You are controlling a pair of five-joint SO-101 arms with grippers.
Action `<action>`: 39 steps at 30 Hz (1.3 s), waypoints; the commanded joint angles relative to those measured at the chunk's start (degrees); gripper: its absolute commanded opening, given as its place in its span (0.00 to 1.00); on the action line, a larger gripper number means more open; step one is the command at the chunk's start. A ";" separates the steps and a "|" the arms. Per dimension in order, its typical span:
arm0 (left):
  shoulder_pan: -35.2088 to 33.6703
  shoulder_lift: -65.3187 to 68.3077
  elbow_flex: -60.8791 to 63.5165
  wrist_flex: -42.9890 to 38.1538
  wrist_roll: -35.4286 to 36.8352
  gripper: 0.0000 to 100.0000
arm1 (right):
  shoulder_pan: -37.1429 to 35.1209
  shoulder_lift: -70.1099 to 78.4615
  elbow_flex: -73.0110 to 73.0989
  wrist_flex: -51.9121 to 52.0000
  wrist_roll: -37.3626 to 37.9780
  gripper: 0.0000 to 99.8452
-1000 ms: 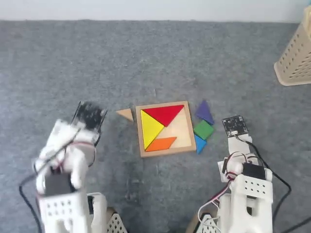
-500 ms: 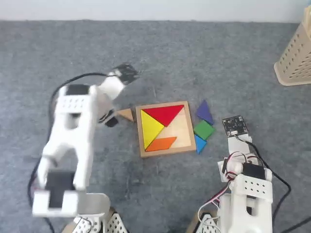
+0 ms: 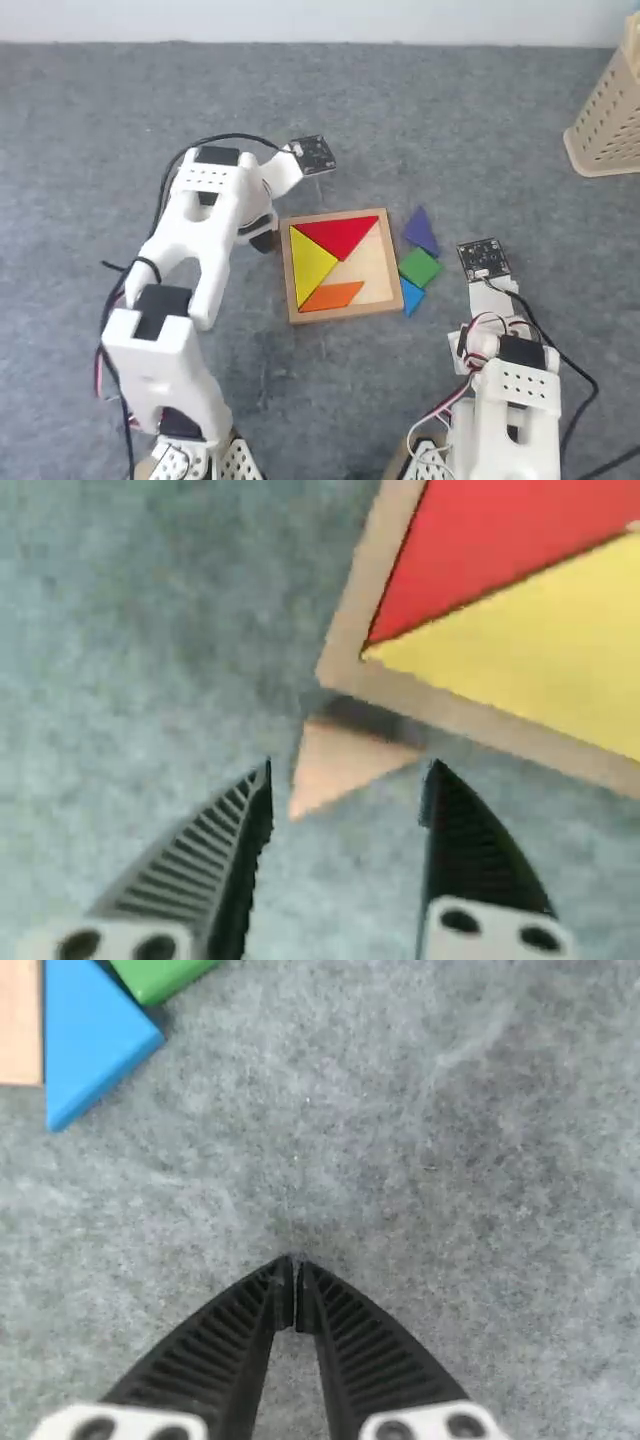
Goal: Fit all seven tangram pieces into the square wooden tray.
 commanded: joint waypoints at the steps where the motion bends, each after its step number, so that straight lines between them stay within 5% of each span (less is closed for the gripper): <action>1: 0.09 0.88 -3.74 0.00 -2.64 0.23 | 0.31 -1.63 0.09 -1.10 1.32 0.01; 19: 0.79 11.78 -11.74 0.62 -3.43 0.21 | 0.31 -1.54 0.09 -1.10 1.32 0.01; 26: 0.53 11.78 -11.74 6.95 -3.43 0.10 | 0.31 -1.54 0.09 -1.19 1.32 0.01; 39: -0.09 4.04 -11.74 15.74 0.26 0.05 | 0.31 -1.54 0.09 -1.19 1.32 0.01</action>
